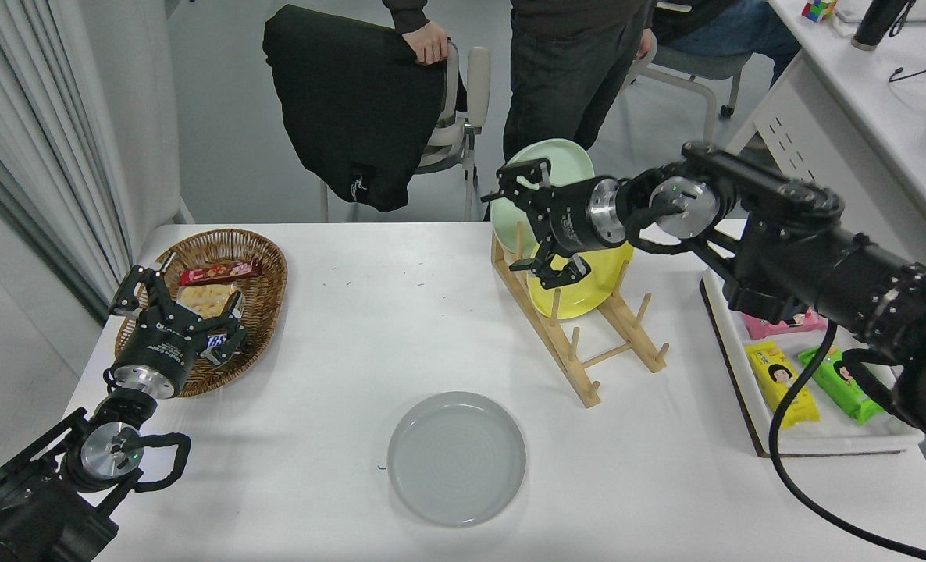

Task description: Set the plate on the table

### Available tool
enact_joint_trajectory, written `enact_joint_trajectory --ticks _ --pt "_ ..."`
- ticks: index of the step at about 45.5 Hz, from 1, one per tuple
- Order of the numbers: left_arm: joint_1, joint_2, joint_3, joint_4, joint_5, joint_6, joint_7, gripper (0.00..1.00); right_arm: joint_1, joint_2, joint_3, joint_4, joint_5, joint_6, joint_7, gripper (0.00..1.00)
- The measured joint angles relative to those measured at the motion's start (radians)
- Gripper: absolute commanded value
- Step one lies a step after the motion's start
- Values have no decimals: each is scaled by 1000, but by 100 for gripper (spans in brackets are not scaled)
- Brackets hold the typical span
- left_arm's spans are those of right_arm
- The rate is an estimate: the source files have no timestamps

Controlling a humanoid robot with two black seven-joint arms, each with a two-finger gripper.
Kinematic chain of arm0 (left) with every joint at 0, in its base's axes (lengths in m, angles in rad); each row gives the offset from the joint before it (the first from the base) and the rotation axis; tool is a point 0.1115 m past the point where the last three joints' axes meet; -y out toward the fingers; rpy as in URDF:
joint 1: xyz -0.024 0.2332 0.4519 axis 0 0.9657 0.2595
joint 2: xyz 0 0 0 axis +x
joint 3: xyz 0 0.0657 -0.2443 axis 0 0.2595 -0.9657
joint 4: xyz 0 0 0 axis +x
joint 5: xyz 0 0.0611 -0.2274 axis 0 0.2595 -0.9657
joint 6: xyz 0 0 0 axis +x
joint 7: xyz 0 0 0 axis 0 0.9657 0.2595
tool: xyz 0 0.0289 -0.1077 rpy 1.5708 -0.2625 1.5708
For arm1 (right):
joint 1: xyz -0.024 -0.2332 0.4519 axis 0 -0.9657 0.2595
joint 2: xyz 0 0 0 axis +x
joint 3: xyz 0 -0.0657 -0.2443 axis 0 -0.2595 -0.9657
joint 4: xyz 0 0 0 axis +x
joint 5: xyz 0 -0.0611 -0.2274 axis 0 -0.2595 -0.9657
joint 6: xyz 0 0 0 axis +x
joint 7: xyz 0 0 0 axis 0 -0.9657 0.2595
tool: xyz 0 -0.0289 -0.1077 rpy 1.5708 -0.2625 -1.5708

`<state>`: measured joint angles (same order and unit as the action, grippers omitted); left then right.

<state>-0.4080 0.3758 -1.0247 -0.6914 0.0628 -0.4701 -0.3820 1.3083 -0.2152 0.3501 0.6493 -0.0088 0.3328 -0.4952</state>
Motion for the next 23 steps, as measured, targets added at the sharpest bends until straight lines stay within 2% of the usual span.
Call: enact_joint_trajectory --ticks 16,23 --pt "0 0 0 0 0 0 0 98 -47 -82 163 -52 -2 71 14 99" --pt "0 0 0 0 0 0 0 98 -102 -93 246 -115 -3 76 60 99"
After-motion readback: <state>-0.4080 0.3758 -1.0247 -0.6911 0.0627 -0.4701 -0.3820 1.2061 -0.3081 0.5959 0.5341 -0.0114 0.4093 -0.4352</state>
